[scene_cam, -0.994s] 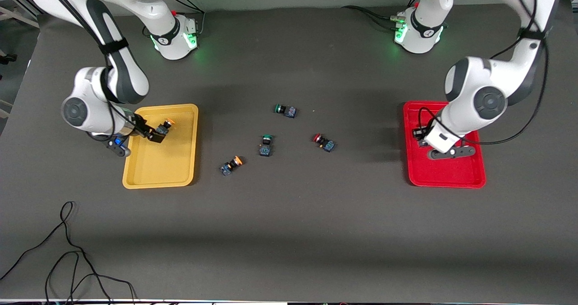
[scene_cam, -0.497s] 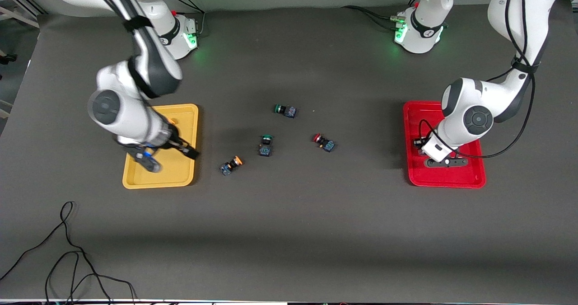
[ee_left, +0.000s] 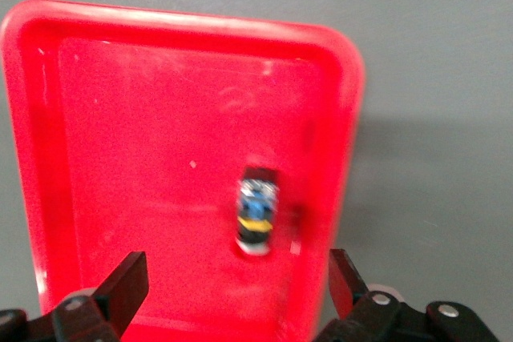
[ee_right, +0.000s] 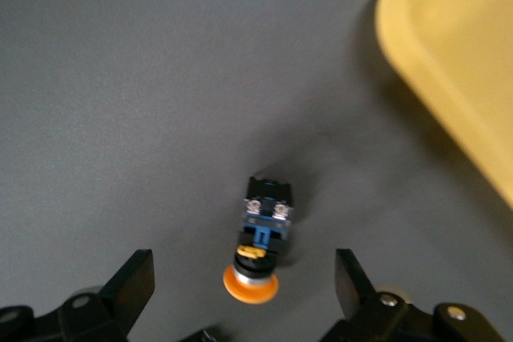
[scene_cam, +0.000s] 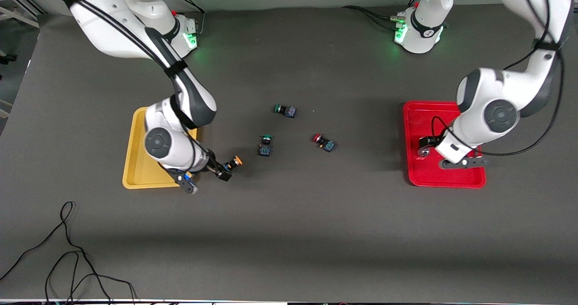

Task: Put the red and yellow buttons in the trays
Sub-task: 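Release the red button in the red tray while the right gripper grasps another orange button, then carry the orange button to the yellow tray while the left gripper grasps a red button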

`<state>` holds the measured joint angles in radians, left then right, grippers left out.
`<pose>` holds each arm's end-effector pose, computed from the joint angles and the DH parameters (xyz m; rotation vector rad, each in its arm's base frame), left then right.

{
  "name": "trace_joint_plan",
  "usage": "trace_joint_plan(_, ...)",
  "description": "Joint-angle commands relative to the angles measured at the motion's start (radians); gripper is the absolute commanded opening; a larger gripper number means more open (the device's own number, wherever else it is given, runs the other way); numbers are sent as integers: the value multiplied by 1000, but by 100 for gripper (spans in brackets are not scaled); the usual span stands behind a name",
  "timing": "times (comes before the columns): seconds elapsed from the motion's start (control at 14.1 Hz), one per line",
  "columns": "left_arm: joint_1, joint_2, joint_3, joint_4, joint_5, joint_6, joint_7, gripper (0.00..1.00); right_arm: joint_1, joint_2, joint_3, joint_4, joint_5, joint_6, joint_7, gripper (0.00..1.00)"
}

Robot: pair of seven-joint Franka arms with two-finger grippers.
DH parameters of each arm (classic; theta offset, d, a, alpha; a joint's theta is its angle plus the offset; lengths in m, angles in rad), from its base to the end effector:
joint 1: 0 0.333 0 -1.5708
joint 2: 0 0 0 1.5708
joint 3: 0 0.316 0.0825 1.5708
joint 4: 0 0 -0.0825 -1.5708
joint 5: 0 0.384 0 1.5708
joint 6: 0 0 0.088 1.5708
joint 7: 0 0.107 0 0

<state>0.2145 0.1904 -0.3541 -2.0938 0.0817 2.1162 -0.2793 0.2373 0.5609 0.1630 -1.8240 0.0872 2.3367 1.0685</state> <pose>0.5497 -0.0707 0.3248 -3.0969 -0.1435 0.2348 0.5961 0.2465 0.2274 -2.8398 1.1226 0.2011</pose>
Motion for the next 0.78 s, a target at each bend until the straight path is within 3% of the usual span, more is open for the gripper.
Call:
trace_joint_plan(0.0,-58,-40,-22,78,-78,-96,-140,100,14,51,1,29,-12,45,41,100)
trace_joint_plan(0.43,-380,70,-28,202,-74,-39,-717,100,7,63,-8,-9,-79,56,41,97)
trace_joint_plan(0.5,-429,127,-28,253,-68,-32,-800,100,5,63,-8,-9,-90,58,41,84)
trace_joint_plan(0.71,-515,294,-26,368,-4,39,-1038,100,-4,63,-10,-8,-92,58,36,29)
